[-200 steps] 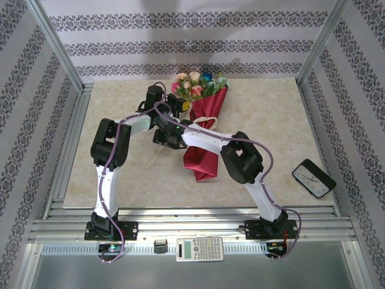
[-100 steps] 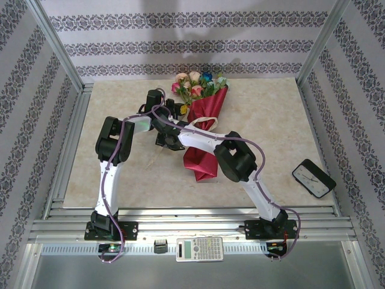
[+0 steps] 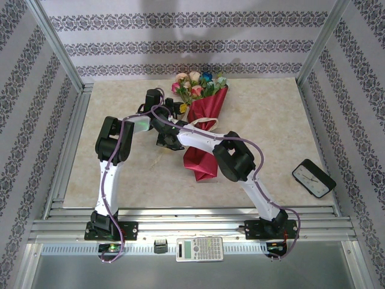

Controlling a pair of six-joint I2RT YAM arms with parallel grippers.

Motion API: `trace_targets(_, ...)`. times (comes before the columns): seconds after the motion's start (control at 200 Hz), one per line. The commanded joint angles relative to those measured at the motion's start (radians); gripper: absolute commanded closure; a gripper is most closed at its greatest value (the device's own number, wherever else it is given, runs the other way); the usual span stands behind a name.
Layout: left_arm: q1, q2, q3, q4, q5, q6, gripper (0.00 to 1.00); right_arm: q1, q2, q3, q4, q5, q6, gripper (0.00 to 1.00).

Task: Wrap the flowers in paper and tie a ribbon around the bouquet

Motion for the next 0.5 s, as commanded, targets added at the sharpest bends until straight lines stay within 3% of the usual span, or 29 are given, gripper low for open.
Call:
trace_targets(0.0, 0.001, 0.007, 0.029, 0.044, 0.009, -0.009, 1.00, 0.002, -0.066, -0.041, 0.024, 0.013, -0.007, 1.00)
trace_targets(0.14, 0.001, 0.007, 0.038, 0.044, 0.006, -0.008, 1.00, -0.006, -0.169, -0.097, 0.053, -0.050, -0.021, 1.00)
trace_targets(0.495, -0.011, -0.008, 0.035, 0.055, -0.003, -0.012, 1.00, -0.149, -0.430, -0.272, -0.034, -0.429, -0.145, 1.00)
